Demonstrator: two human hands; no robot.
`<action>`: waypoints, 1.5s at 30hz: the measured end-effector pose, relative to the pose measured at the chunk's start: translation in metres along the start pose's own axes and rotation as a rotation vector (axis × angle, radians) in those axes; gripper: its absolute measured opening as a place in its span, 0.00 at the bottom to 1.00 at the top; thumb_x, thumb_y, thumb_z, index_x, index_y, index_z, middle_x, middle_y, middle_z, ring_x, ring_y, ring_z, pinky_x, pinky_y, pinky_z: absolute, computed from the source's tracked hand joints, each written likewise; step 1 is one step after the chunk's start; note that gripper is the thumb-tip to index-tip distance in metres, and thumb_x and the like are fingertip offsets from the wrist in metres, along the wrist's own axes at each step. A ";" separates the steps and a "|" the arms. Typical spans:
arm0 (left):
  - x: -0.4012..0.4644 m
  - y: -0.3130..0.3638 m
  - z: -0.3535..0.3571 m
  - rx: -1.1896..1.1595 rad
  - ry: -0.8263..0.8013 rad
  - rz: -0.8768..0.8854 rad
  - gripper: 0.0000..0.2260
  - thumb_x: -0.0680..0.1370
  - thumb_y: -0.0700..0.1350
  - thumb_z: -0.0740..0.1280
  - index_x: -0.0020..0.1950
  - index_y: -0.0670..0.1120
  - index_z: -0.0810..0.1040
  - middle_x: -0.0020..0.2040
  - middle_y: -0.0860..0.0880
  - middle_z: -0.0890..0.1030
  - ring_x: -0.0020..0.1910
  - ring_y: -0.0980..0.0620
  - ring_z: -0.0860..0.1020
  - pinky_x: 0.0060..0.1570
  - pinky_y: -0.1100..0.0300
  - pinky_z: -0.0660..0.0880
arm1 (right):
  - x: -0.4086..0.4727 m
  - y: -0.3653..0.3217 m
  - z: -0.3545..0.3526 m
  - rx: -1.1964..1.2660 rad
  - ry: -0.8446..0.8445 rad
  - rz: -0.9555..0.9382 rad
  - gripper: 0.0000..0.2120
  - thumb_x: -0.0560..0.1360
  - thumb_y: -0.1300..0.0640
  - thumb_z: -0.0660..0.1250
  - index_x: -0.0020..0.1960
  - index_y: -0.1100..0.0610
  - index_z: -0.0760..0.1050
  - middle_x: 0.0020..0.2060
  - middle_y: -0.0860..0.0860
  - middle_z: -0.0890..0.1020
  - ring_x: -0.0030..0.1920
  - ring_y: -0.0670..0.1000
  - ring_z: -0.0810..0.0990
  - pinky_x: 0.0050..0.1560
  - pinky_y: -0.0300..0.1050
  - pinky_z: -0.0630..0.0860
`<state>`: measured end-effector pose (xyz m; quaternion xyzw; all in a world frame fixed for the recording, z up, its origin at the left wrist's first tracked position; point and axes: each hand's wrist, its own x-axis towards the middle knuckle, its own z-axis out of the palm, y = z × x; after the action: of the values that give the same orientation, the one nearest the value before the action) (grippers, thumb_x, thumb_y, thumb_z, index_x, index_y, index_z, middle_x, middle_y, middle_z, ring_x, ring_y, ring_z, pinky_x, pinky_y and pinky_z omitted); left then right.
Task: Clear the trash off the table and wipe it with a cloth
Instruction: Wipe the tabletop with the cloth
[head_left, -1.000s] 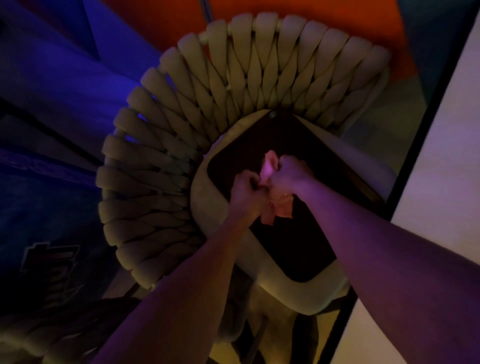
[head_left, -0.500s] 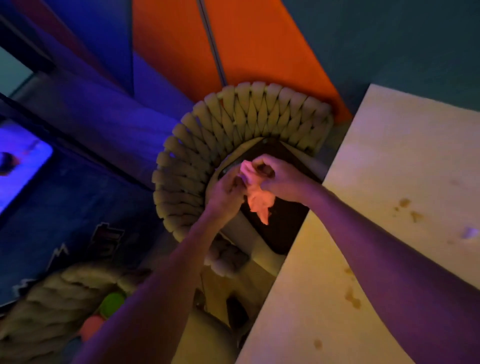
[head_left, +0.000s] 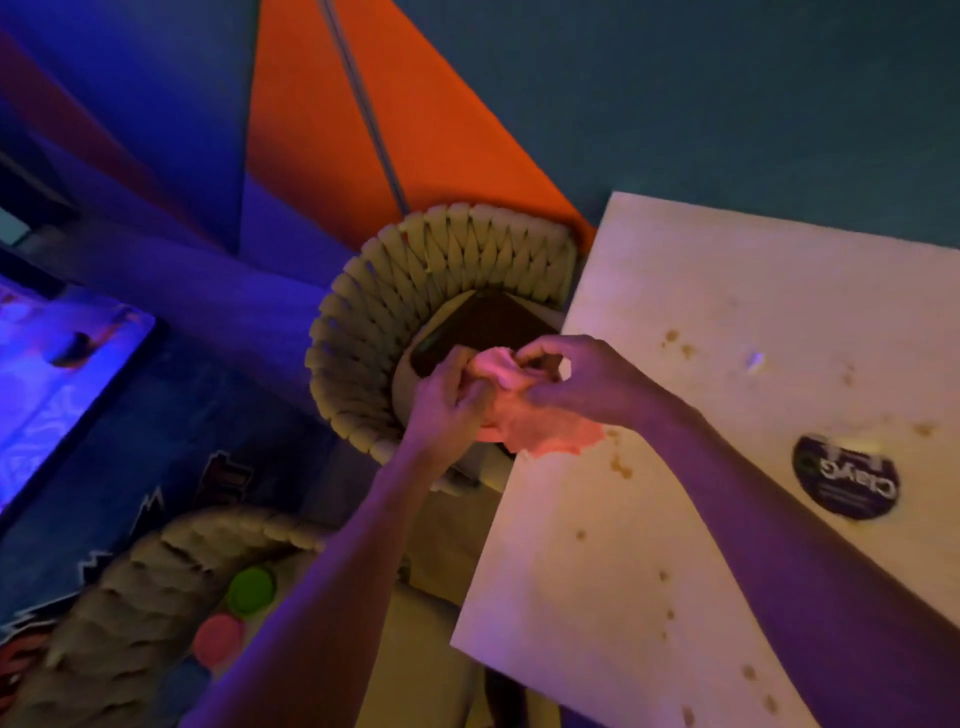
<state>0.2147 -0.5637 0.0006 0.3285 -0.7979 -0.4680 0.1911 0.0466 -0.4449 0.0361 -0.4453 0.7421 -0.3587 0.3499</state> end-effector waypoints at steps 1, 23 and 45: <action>-0.006 0.002 0.002 -0.014 0.005 0.015 0.11 0.73 0.50 0.62 0.51 0.47 0.77 0.38 0.48 0.78 0.37 0.55 0.75 0.37 0.48 0.75 | -0.010 0.000 0.002 0.011 0.015 0.008 0.17 0.69 0.59 0.75 0.56 0.45 0.81 0.40 0.37 0.81 0.39 0.33 0.78 0.43 0.27 0.71; -0.136 -0.052 0.094 0.497 -0.288 0.132 0.17 0.77 0.49 0.68 0.65 0.58 0.72 0.60 0.47 0.77 0.57 0.41 0.78 0.49 0.49 0.76 | -0.184 0.096 0.140 -0.059 0.478 0.589 0.10 0.72 0.53 0.68 0.53 0.48 0.81 0.49 0.51 0.84 0.52 0.56 0.82 0.47 0.46 0.76; -0.186 -0.076 0.219 0.909 -0.069 -0.096 0.32 0.83 0.62 0.52 0.81 0.44 0.60 0.80 0.37 0.58 0.77 0.25 0.54 0.74 0.29 0.49 | -0.188 0.245 0.042 -0.532 0.721 0.531 0.22 0.77 0.52 0.62 0.70 0.56 0.70 0.69 0.57 0.70 0.72 0.62 0.66 0.69 0.64 0.64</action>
<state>0.2396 -0.3231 -0.1727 0.3997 -0.9120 -0.0893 -0.0209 0.0485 -0.1974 -0.1541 -0.1634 0.9682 -0.1875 0.0256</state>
